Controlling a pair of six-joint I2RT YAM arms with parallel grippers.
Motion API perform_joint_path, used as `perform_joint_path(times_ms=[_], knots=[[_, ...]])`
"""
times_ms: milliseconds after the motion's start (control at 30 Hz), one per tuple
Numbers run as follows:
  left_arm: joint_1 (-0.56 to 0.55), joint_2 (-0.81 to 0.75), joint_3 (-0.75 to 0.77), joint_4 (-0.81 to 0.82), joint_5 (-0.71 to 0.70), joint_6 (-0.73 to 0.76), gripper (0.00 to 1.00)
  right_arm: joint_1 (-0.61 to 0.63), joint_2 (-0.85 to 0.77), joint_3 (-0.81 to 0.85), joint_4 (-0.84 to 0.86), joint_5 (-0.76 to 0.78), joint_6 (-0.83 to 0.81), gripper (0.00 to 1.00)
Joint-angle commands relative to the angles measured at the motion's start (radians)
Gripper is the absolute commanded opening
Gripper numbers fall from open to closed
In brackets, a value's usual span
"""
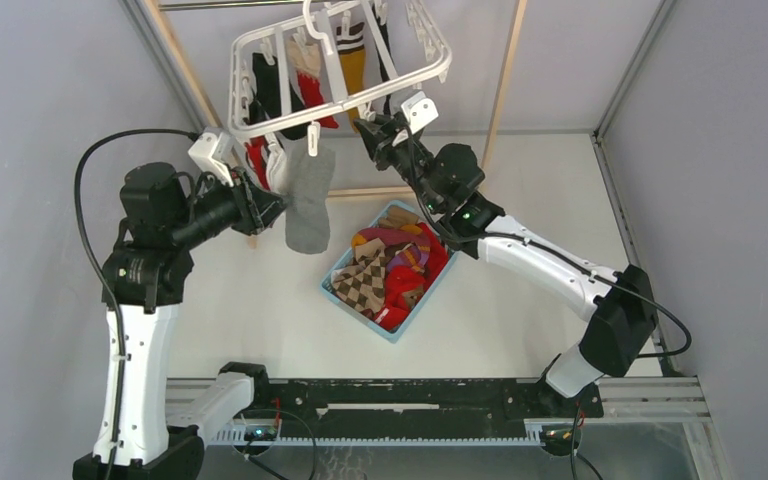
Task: Clip the socks to the hanger
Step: Open the clamp at the hanger.
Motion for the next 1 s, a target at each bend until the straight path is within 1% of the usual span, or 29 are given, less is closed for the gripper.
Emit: perform_joint_path(times_ms=[0, 133, 167, 233, 367, 533, 667, 800, 900, 967], knots=[[0.015, -0.006, 0.112, 0.002, -0.01, 0.008, 0.35, 0.033, -0.056, 0.023, -0.025, -0.046, 0.038, 0.02], [0.026, 0.001, 0.189, -0.014, 0.001, -0.014, 0.52, 0.059, -0.063, 0.023, -0.035, -0.07, 0.049, 0.01], [0.026, 0.003, 0.206, -0.016, 0.012, -0.023, 0.55, 0.067, -0.063, 0.024, -0.037, -0.071, 0.048, 0.01], [0.026, 0.005, 0.234, -0.012, 0.036, -0.048, 0.58, 0.08, -0.061, 0.025, -0.039, -0.071, 0.047, 0.01], [0.026, 0.01, 0.243, 0.024, 0.094, -0.097, 0.6, 0.109, -0.063, 0.024, -0.045, -0.062, 0.047, 0.01], [0.015, 0.051, 0.245, 0.094, 0.131, -0.151, 0.7, 0.141, -0.056, 0.028, -0.029, -0.06, 0.051, 0.01], [-0.03, 0.115, 0.282, 0.155, 0.137, -0.183, 0.72, 0.165, -0.047, 0.038, -0.022, -0.063, 0.054, 0.0], [-0.088, 0.19, 0.348, 0.169, 0.129, -0.175, 0.72, 0.178, -0.029, 0.064, -0.034, -0.075, 0.057, 0.0], [-0.101, 0.239, 0.374, 0.188, 0.13, -0.178, 0.71, 0.183, -0.018, 0.079, -0.042, -0.078, 0.062, 0.0], [-0.11, 0.266, 0.389, 0.191, 0.14, -0.175, 0.71, 0.184, -0.011, 0.096, -0.061, -0.108, 0.063, 0.0]])
